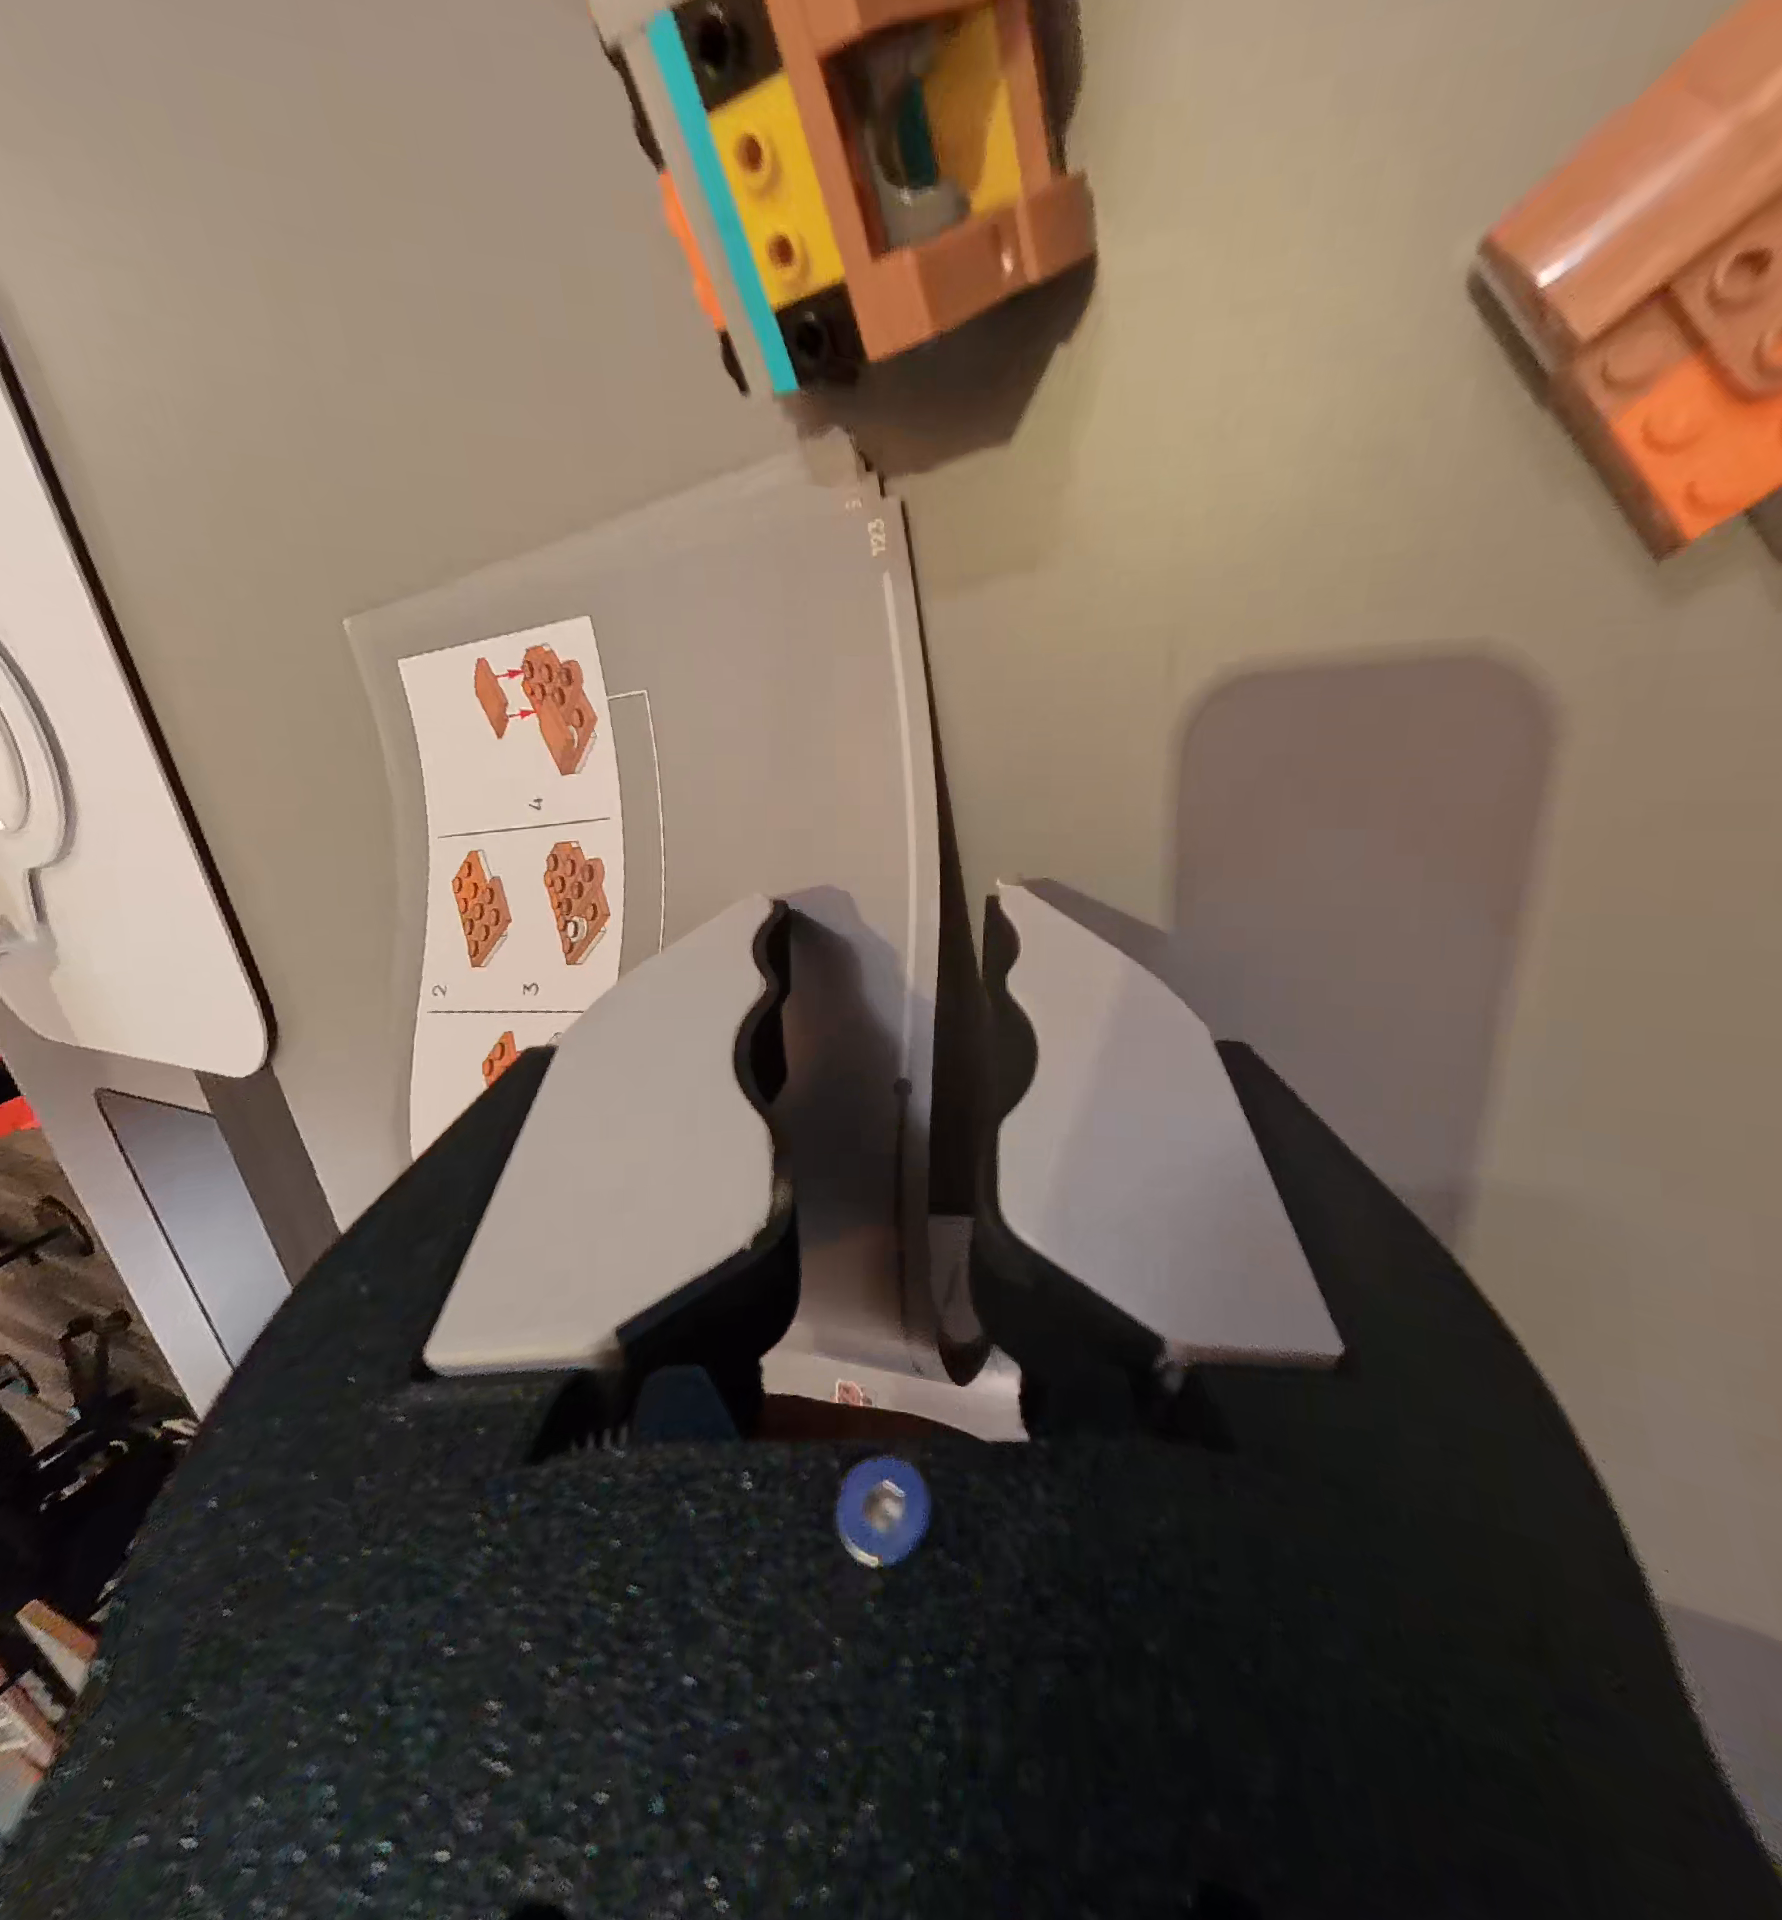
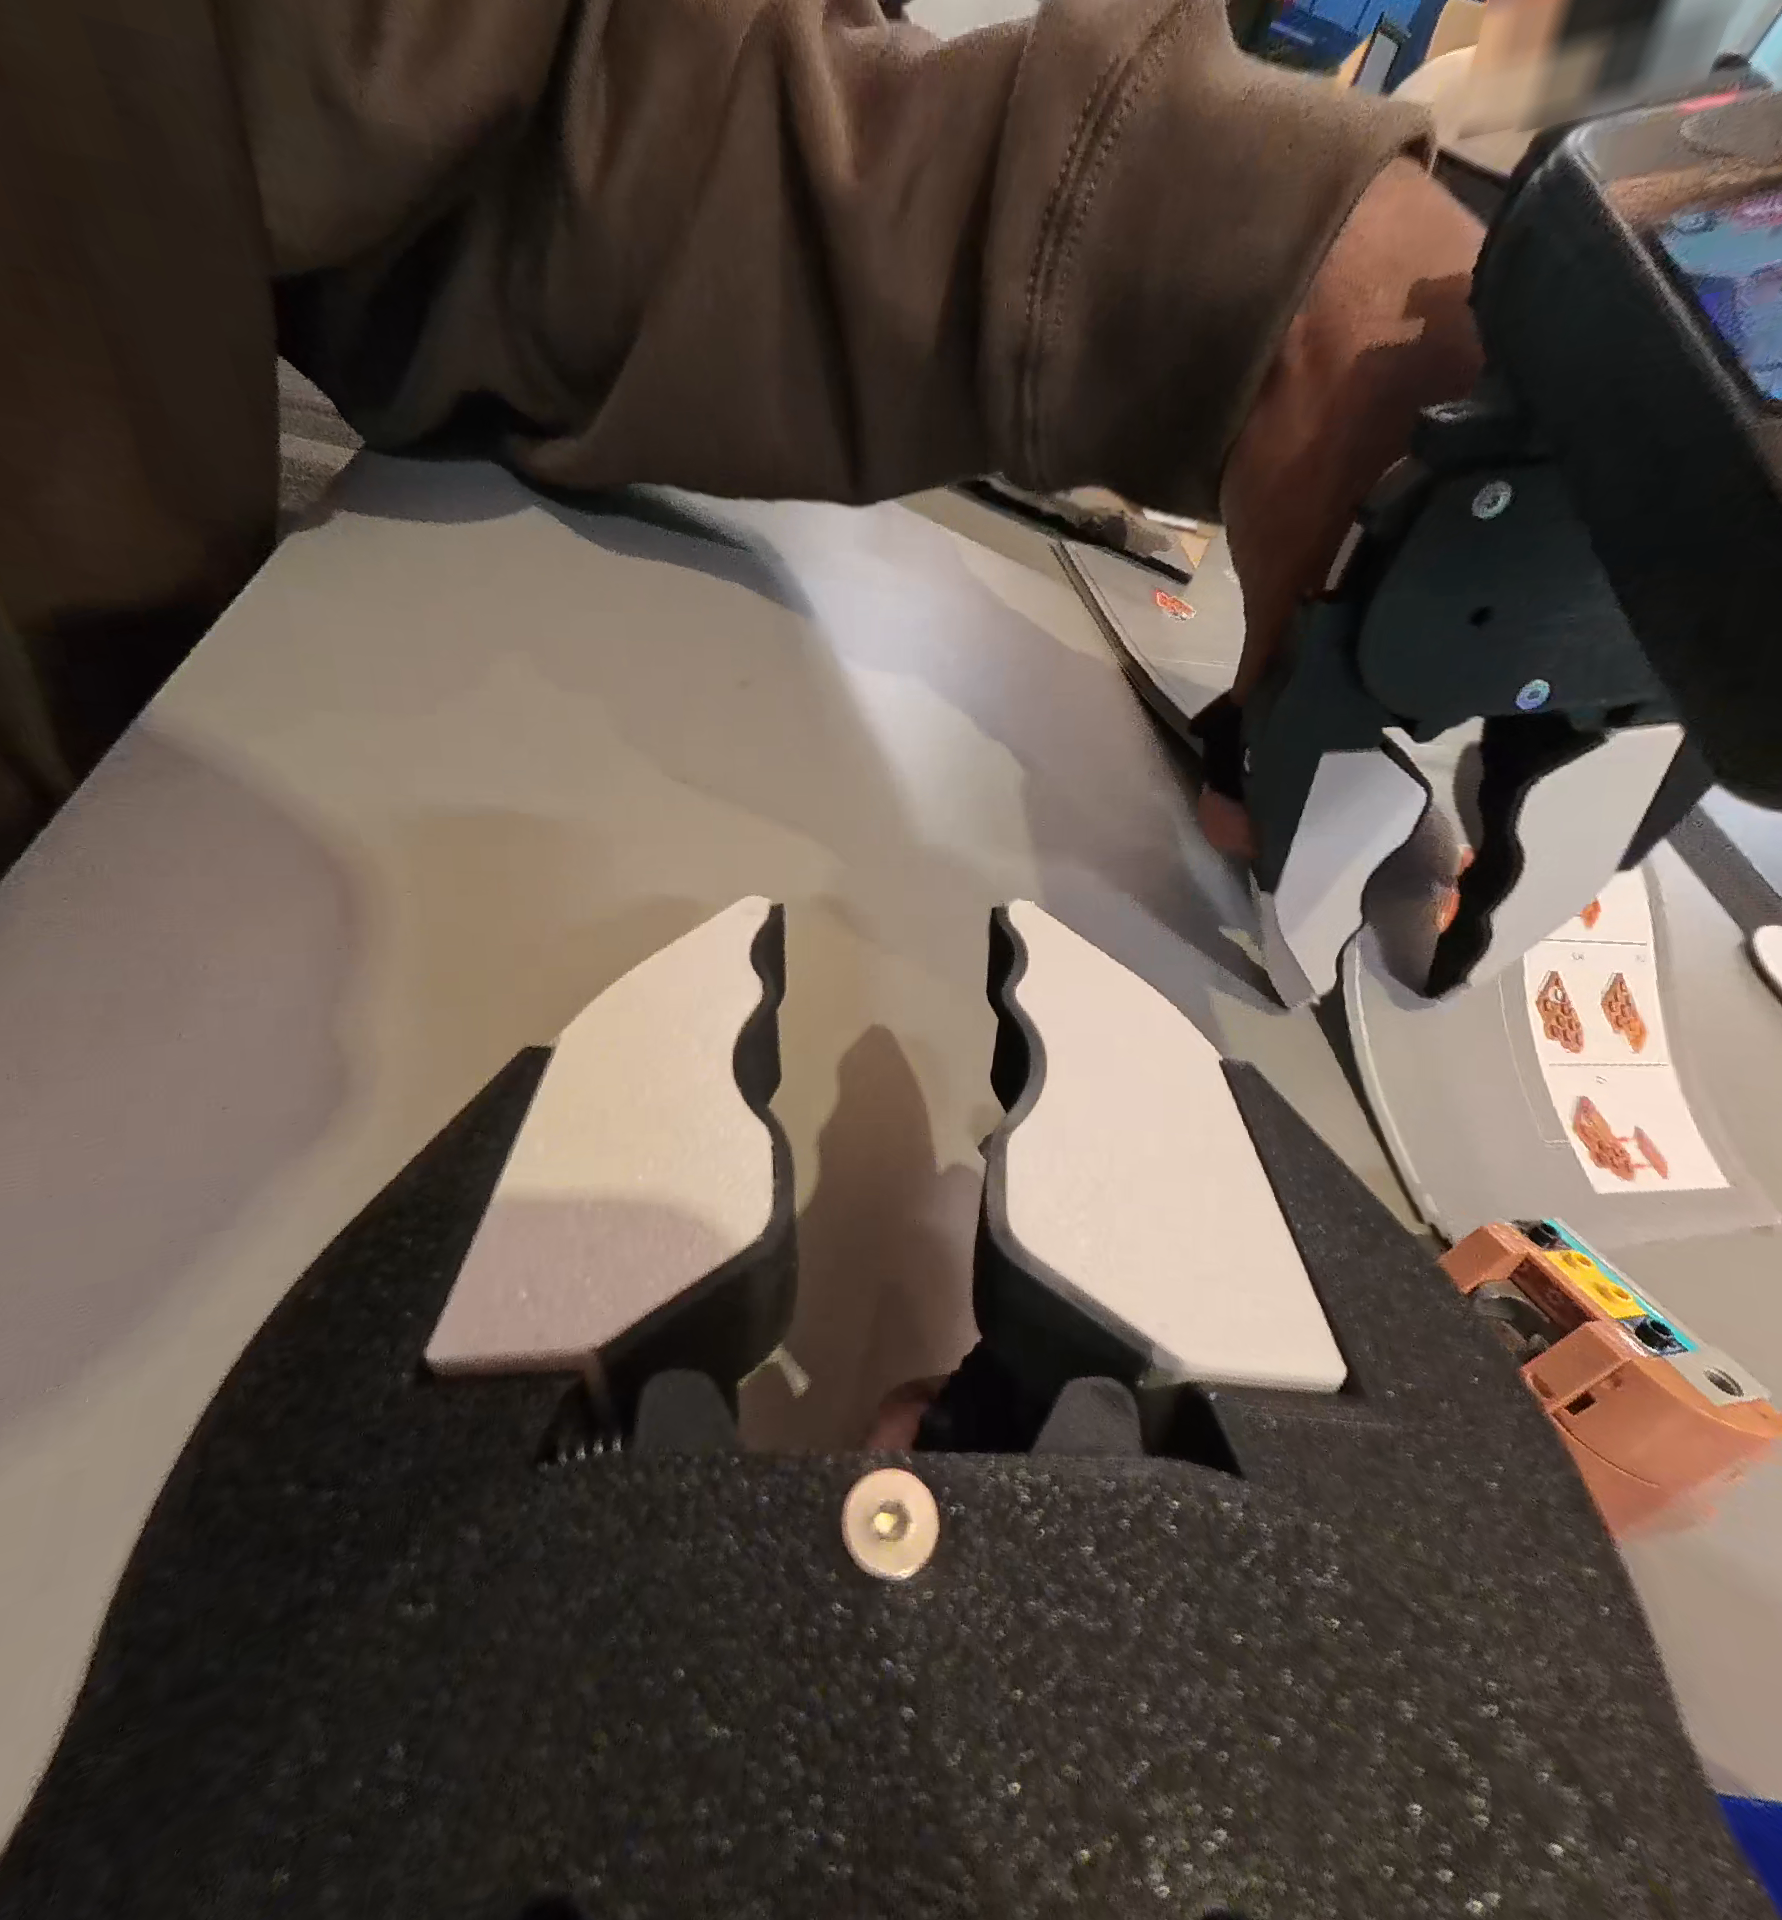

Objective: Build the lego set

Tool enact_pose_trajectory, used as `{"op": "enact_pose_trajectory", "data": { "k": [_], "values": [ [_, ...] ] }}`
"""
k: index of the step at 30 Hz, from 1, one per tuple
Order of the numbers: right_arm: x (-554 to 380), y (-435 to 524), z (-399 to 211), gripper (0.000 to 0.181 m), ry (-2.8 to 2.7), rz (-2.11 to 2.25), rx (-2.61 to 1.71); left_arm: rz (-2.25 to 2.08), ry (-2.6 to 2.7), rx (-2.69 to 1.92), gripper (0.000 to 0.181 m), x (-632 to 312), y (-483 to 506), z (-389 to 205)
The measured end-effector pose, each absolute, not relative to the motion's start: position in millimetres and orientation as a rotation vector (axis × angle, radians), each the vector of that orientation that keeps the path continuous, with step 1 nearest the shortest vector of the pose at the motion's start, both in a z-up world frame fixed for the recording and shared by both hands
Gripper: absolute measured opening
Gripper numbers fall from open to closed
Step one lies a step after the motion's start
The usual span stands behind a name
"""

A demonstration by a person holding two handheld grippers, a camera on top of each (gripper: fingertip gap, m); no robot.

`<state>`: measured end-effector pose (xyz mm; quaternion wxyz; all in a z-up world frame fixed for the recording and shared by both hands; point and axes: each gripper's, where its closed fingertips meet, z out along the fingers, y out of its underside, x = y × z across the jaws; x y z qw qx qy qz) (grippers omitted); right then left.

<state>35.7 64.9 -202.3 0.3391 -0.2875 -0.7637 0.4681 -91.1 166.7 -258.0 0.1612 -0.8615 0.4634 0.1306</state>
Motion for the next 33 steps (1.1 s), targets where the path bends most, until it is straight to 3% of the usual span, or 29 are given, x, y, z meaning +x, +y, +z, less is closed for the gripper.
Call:
{"op": "enact_pose_trajectory", "data": {
  "k": [18, 33],
  "values": [
    [35, 66, -205, 0.038, -1.996, 1.175, -0.743, 0.567, 1.153, -2.445, 0.038, -133, 130, -223],
    [35, 66, -208, 0.038, -2.008, 1.151, -0.741, 0.451, 0.762, -2.307, 0.04, -153, 108, -206]
  ]
}}
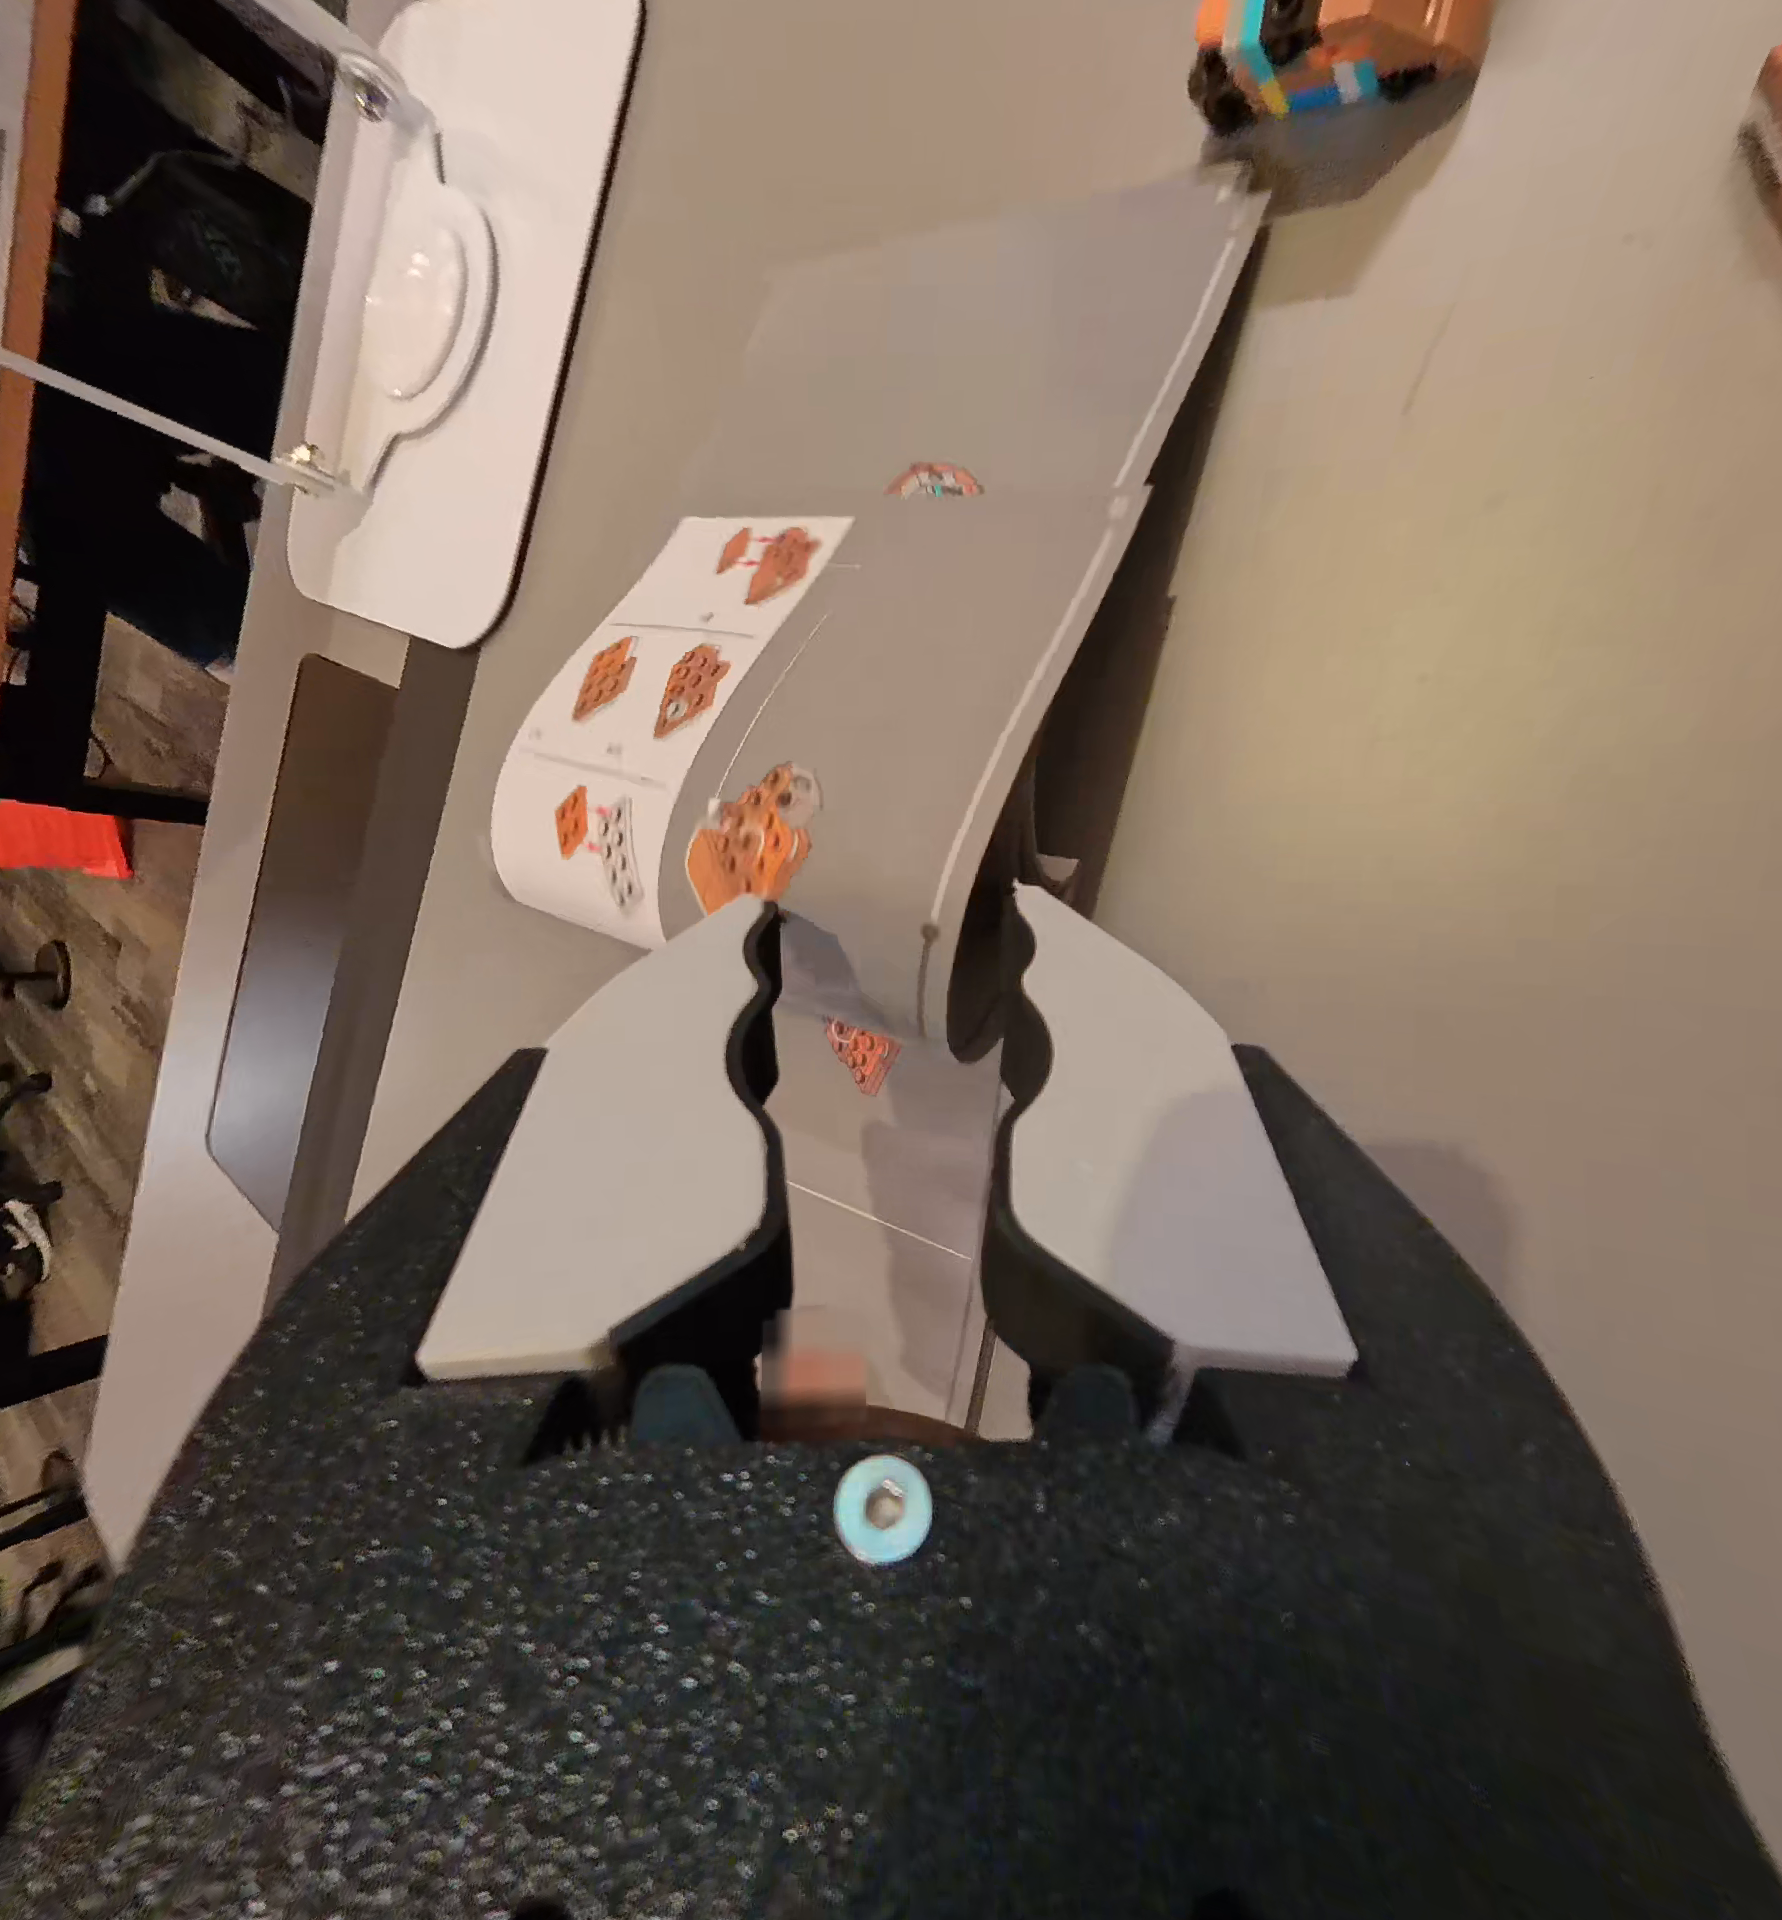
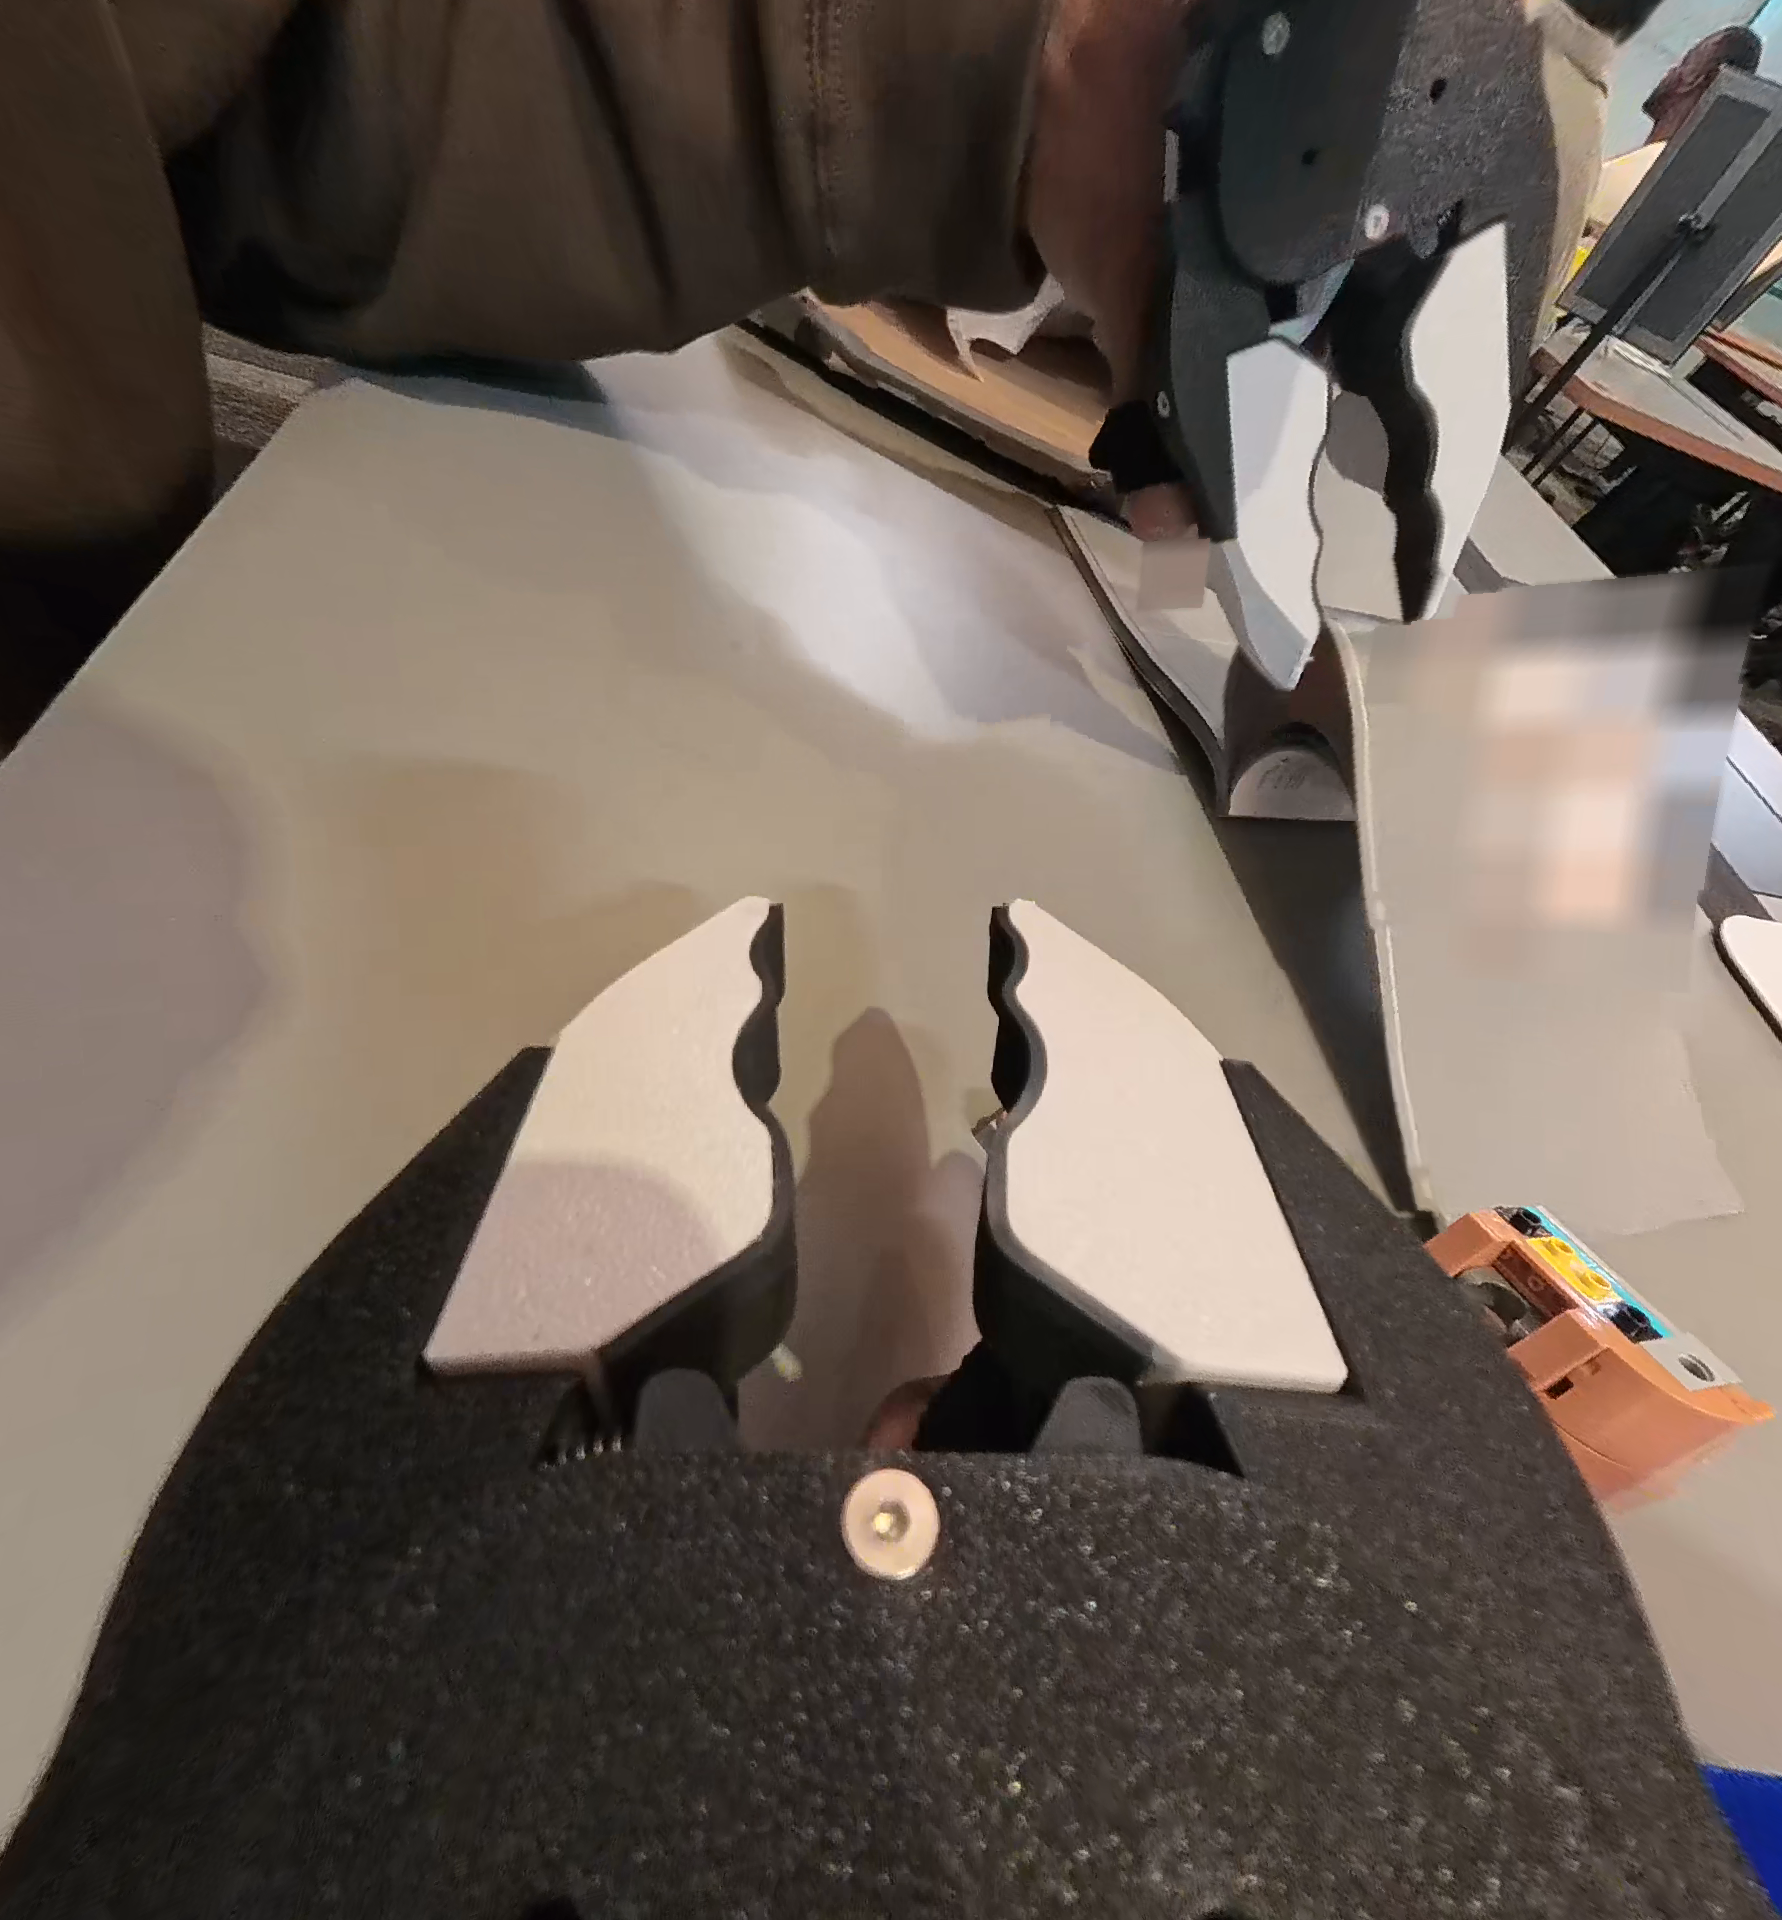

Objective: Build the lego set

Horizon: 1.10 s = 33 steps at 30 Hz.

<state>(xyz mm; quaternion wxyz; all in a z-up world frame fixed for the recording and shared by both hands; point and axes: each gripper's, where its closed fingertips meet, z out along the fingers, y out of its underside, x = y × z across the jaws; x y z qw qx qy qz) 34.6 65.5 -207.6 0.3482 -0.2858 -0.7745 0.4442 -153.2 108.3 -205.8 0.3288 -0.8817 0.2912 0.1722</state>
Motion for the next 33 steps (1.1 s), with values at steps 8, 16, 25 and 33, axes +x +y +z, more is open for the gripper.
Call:
{"op": "enact_pose_trajectory", "data": {
  "k": [8, 16, 25, 33],
  "values": [
    [34, 65, -209, 0.038, -2.01, 1.13, -0.735, 0.371, 0.579, -2.22, 0.042, -160, 109, -199],
    [35, 64, -212, 0.038, -2.021, 1.094, -0.713, 0.409, 0.238, -2.171, 0.041, -175, 100, -202],
    [34, 63, -216, 0.038, -2.033, 1.05, -0.699, 0.236, -0.059, -2.135, 0.042, -188, 78, -212],
    [34, 62, -218, 0.037, -2.057, 1.053, -0.702, -0.019, -0.275, -2.035, 0.043, -202, 56, -213]
  ]
}}
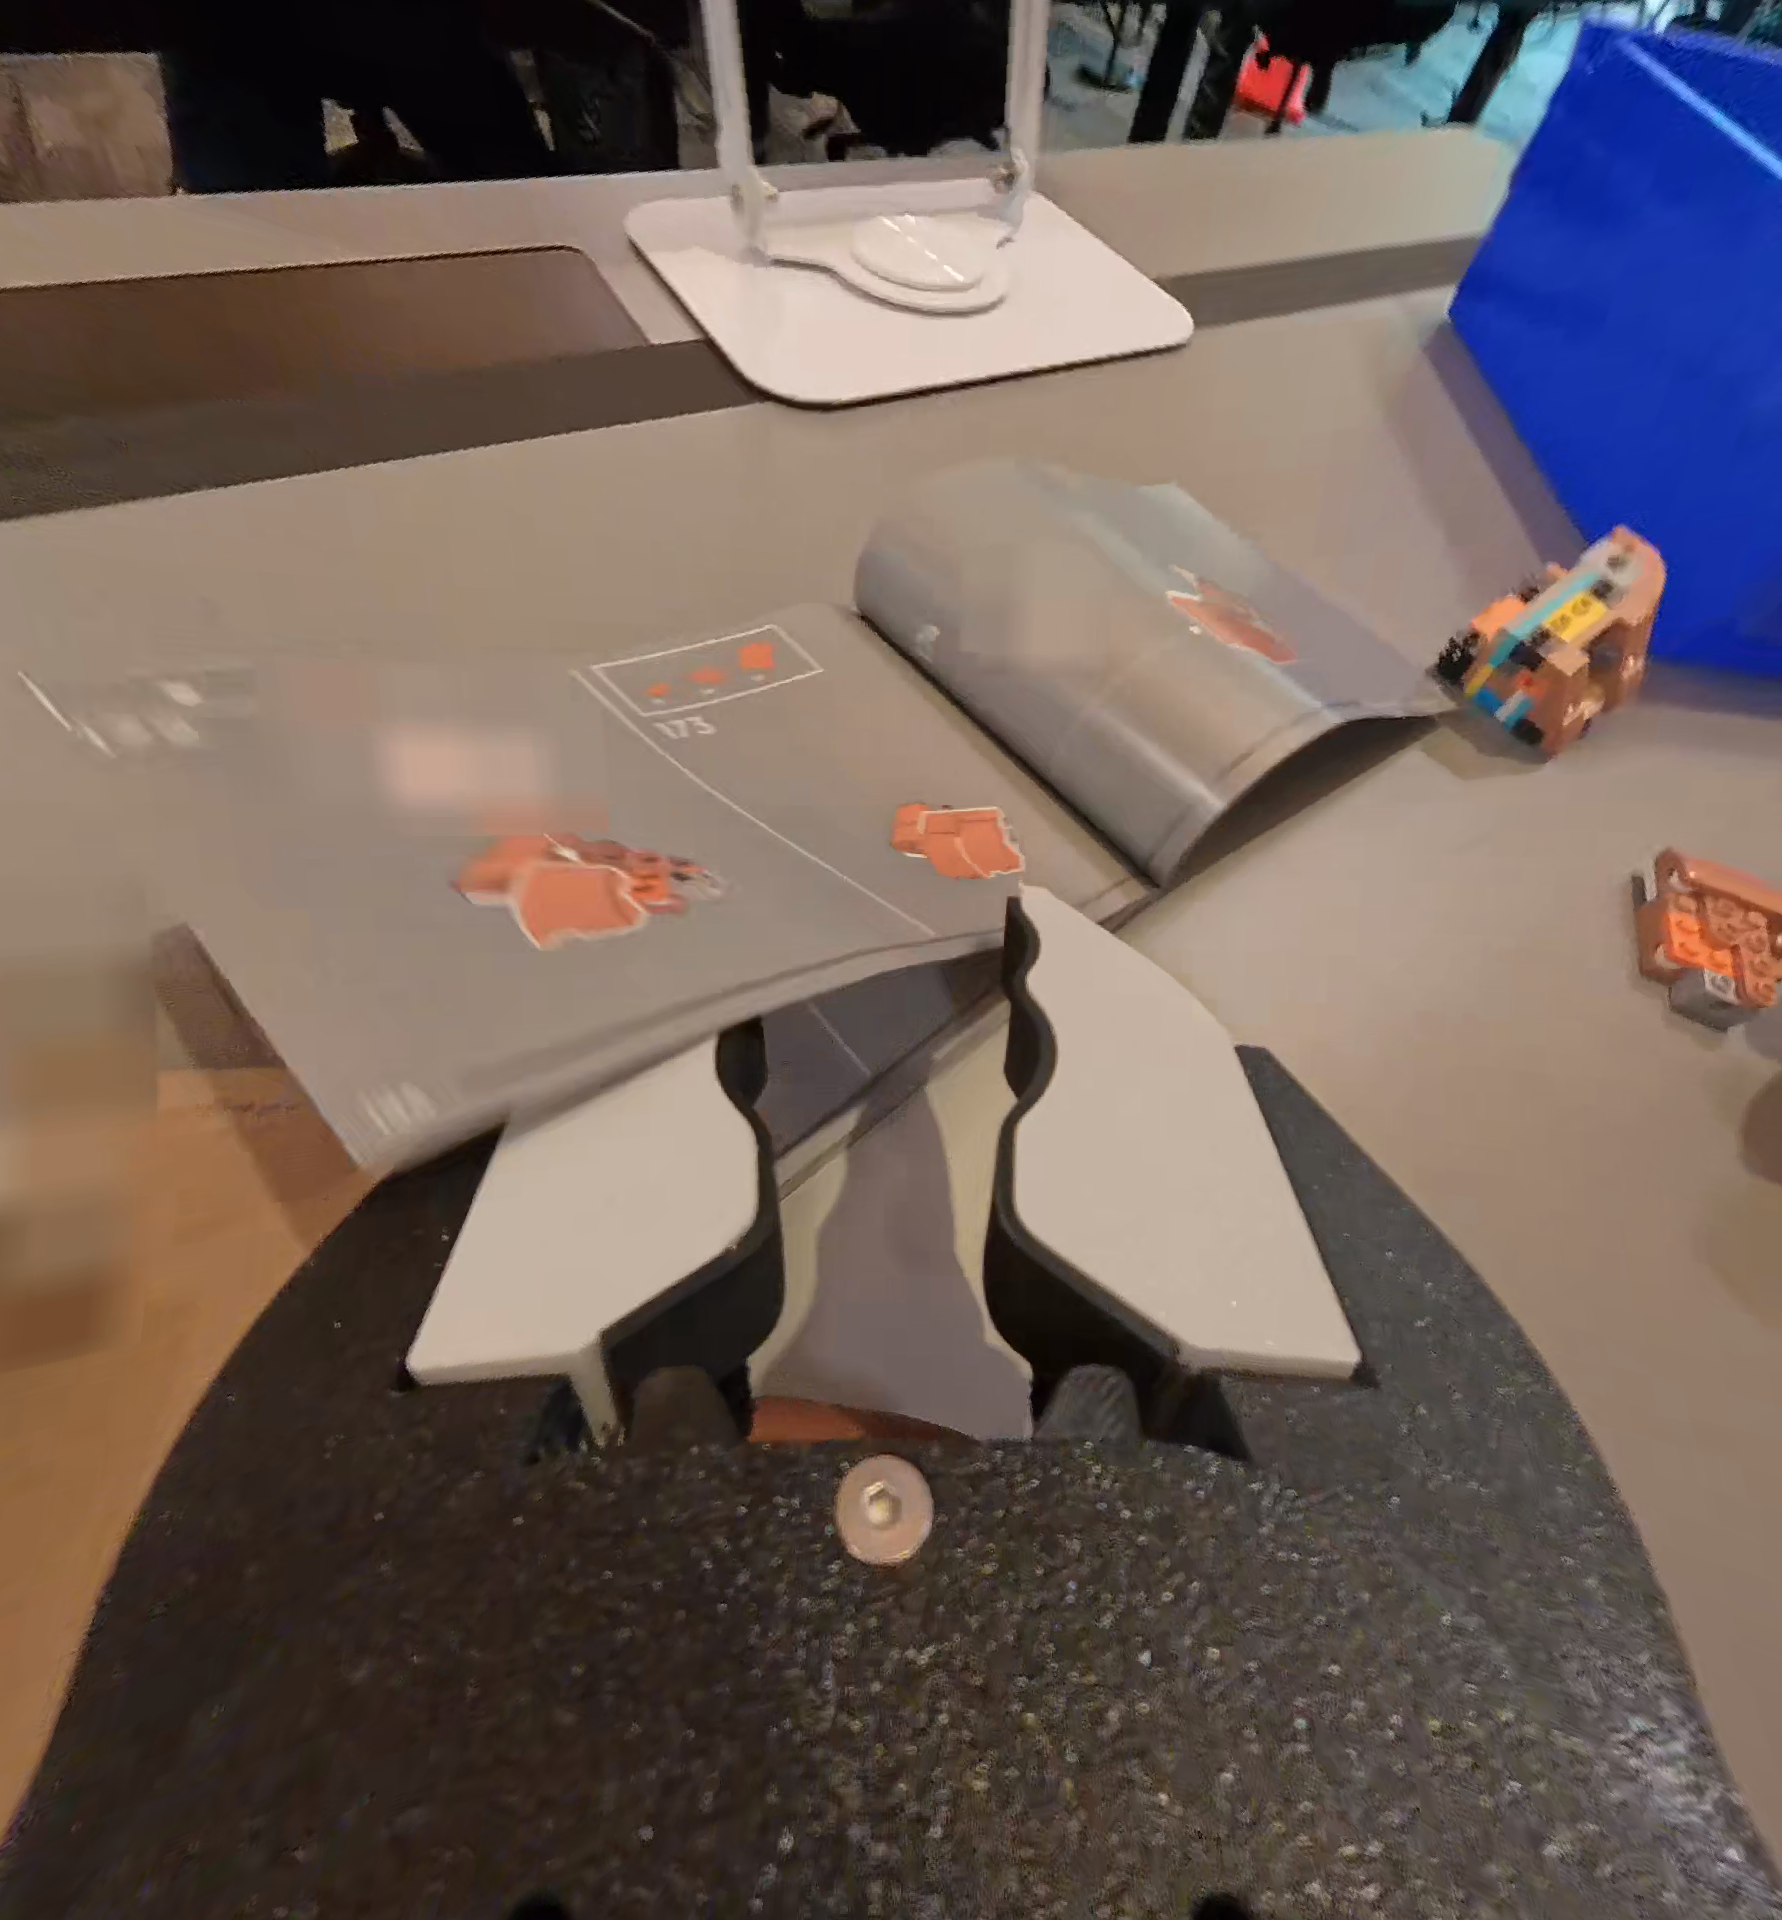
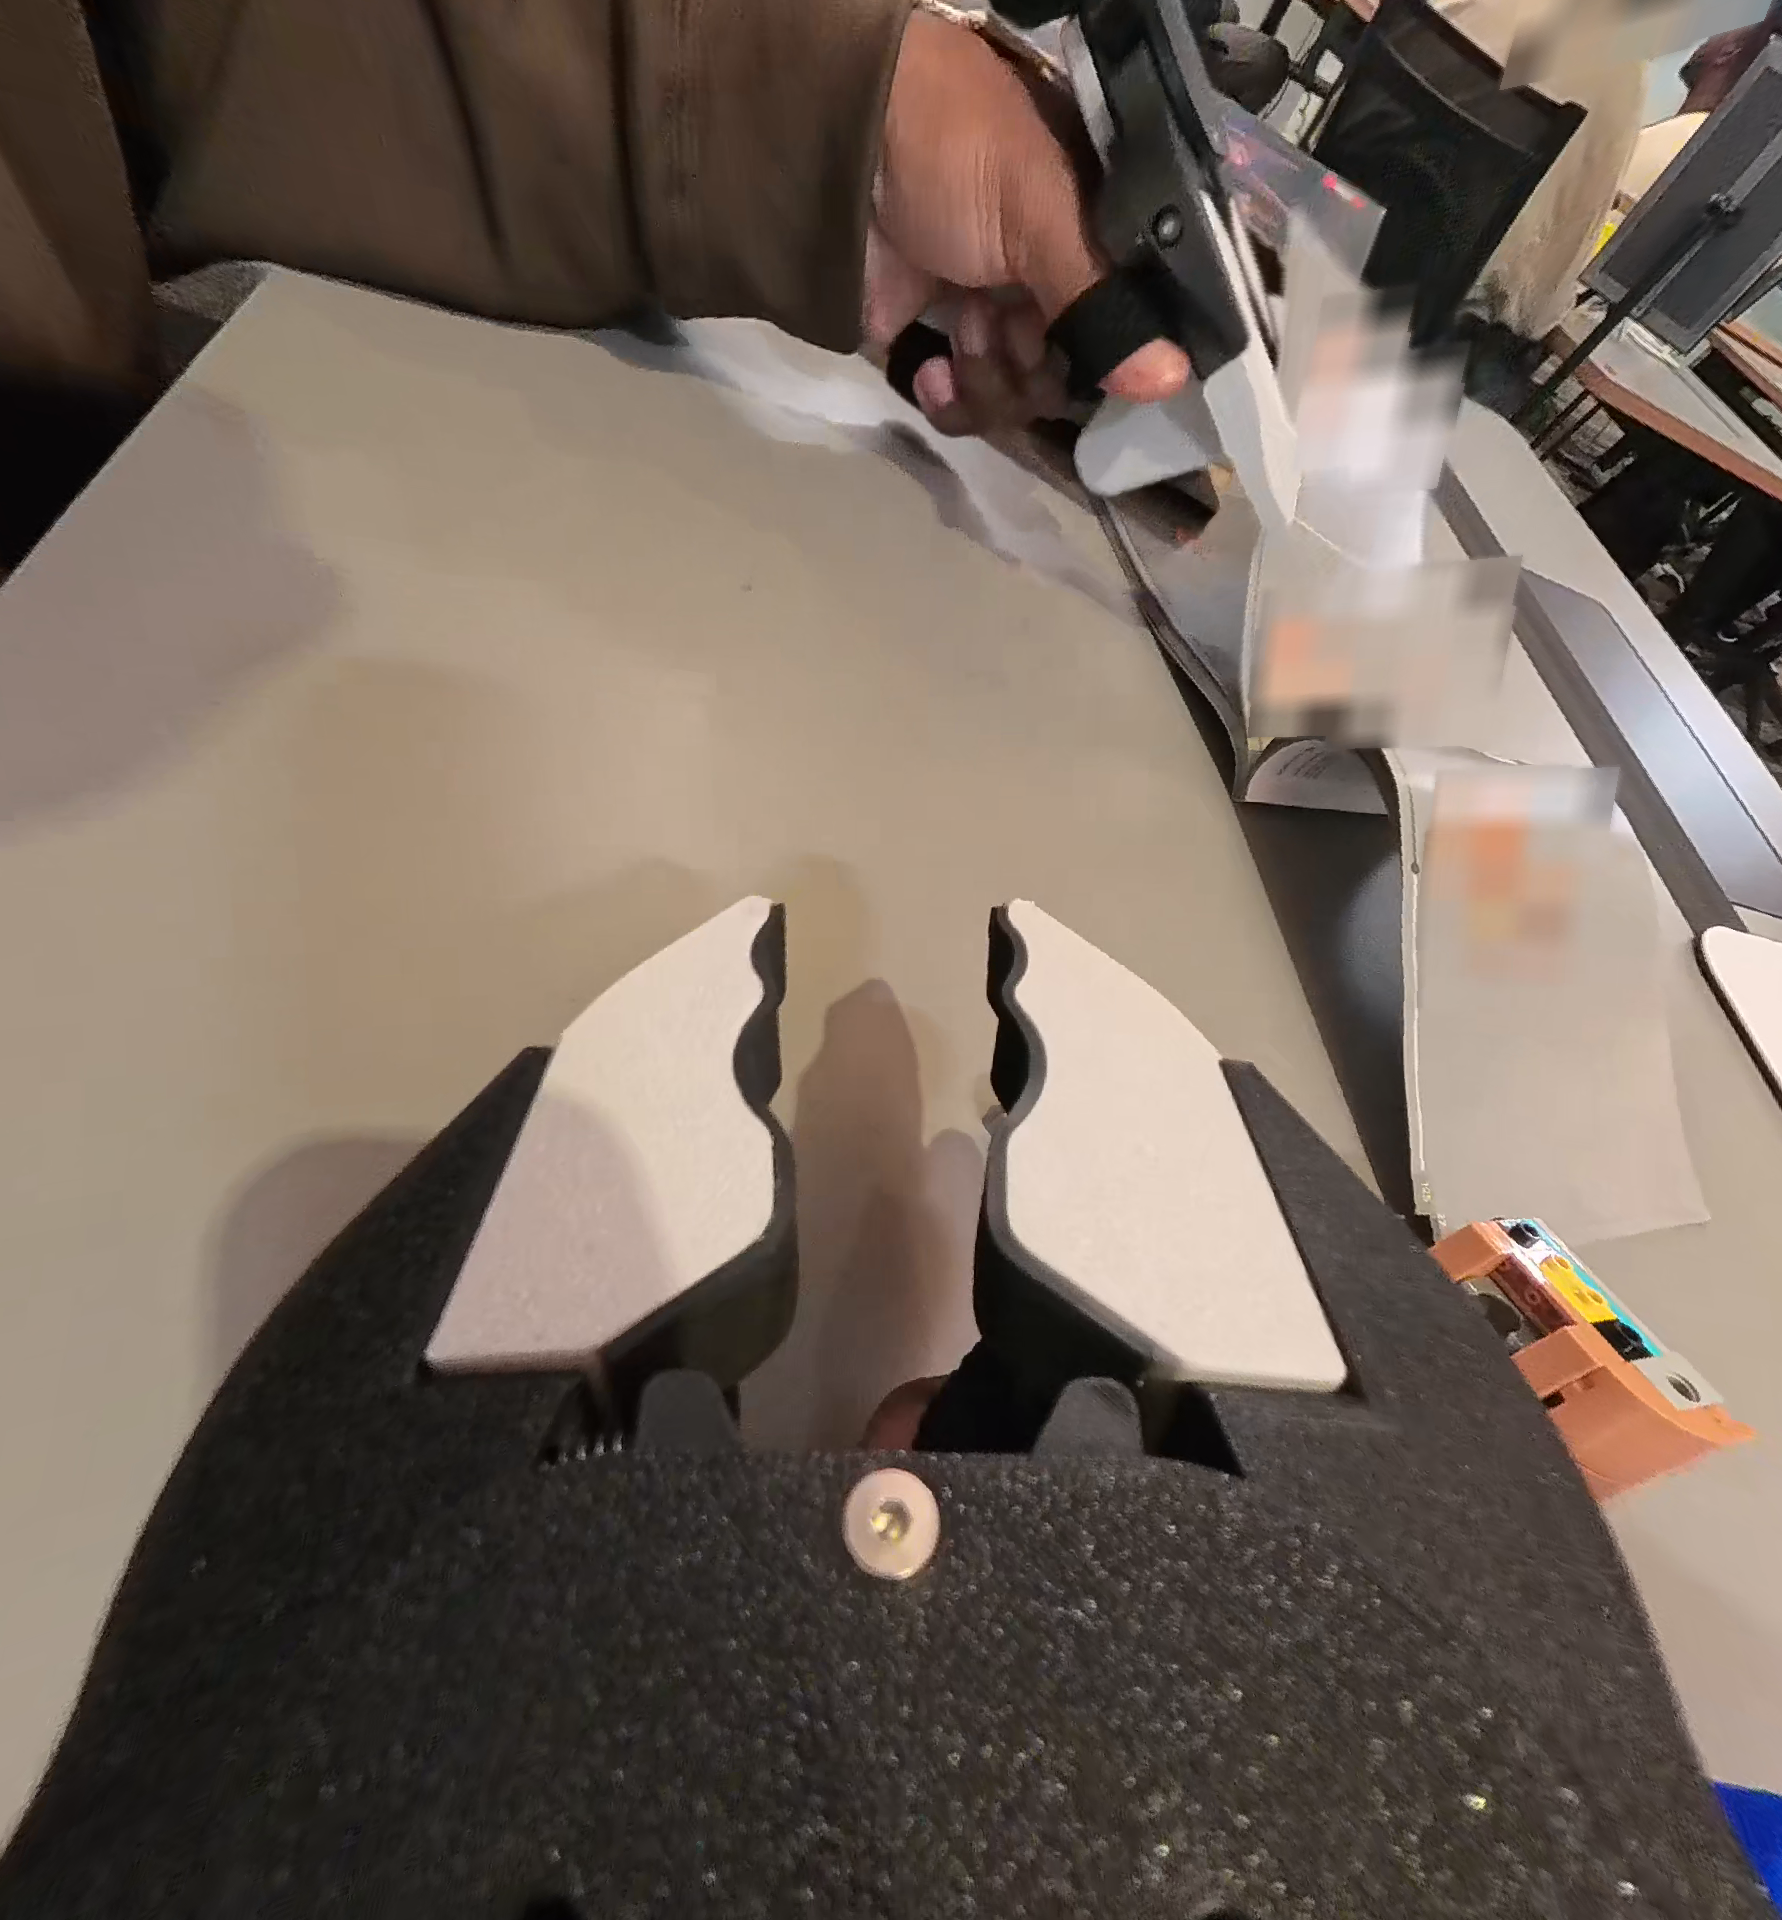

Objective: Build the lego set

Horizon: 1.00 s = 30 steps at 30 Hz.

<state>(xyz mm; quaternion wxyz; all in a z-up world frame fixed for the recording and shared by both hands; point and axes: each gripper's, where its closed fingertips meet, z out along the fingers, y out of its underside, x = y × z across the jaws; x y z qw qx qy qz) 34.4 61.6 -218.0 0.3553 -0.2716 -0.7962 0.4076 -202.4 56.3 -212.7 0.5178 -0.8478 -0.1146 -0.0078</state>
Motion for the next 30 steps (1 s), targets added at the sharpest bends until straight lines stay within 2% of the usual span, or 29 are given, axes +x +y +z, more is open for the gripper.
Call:
{"op": "enact_pose_trajectory", "data": {
  "k": [11, 13, 15, 18, 30],
  "values": [
    [37, 59, -219, 0.037, -2.064, 1.052, -0.679, -0.056, -0.474, -1.892, 0.041, -234, 44, -202],
    [37, 59, -219, 0.037, -2.064, 1.039, -0.667, -0.043, -0.481, -1.878, 0.033, -237, 42, -200],
    [38, 58, -220, 0.037, -2.066, 1.025, -0.653, -0.005, -0.492, -1.874, 0.016, -243, 38, -200],
    [39, 57, -221, 0.037, -2.07, 1.014, -0.637, 0.019, -0.513, -1.927, 0.01, -248, 33, -208],
    [41, 56, -222, 0.037, -2.069, 1.002, -0.618, -0.063, -0.544, -1.901, 0.011, -247, 30, -203]
  ]
}}
